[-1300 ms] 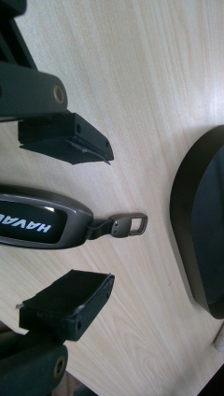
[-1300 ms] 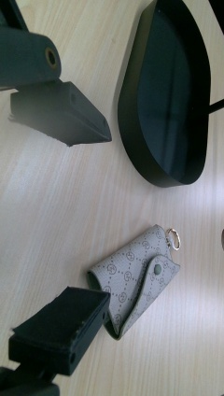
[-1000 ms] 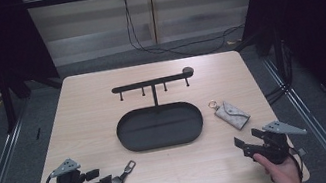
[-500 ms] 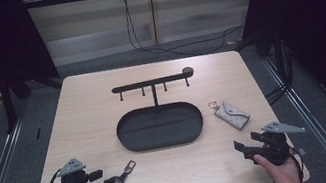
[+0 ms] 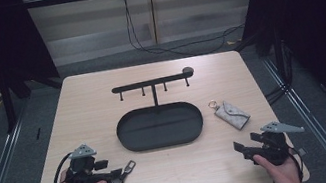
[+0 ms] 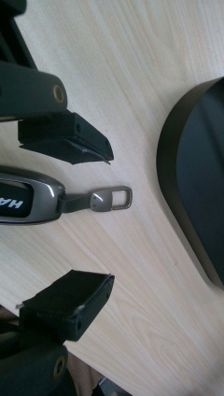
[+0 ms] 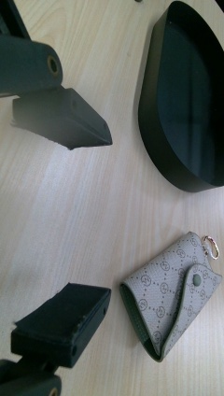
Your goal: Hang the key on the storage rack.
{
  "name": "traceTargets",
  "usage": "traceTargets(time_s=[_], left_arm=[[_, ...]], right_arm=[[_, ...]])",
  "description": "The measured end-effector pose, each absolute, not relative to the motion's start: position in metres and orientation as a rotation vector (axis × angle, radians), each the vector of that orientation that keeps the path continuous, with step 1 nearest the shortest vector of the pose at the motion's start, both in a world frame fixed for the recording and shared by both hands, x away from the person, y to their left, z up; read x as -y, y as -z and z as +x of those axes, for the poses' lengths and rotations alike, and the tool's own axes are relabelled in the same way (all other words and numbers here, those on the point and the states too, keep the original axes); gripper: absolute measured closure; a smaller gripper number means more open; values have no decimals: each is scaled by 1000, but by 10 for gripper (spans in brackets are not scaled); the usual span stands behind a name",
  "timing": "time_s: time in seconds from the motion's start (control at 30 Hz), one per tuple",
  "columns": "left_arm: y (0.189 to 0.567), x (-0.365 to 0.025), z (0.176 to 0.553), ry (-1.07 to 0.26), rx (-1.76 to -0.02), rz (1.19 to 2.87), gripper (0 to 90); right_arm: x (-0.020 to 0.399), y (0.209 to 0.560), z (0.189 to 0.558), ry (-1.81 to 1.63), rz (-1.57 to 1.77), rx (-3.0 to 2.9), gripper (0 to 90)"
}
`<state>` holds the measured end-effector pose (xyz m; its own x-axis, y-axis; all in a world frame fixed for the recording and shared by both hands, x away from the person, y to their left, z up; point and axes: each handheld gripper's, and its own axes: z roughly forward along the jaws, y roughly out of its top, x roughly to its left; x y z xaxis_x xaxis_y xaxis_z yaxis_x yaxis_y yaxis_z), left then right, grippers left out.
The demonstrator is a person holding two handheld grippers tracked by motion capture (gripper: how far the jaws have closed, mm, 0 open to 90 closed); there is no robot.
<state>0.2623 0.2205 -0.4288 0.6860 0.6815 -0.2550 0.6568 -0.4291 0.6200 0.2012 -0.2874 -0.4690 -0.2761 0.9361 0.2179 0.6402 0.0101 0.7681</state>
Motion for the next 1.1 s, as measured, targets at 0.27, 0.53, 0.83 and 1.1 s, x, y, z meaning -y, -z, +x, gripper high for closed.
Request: traceTargets(time_s=[0.27,0.53,0.83,1.1], left_arm=[[422,-217,271,-40,-1036,2224,351],[423,-203,280,-26,-1013,2379,400],[424,-196,291,0,-1013,2442,522],[427,-187,301,39,-1019,2500,526]], right_arm=[[287,470,202,-1165,1622,-1963,217],[286,470,203,-1165,1616,-1975,217],[286,471,203,-1164,1618,-1976,218],[286,471,203,-1159,1613,-1985,218]])
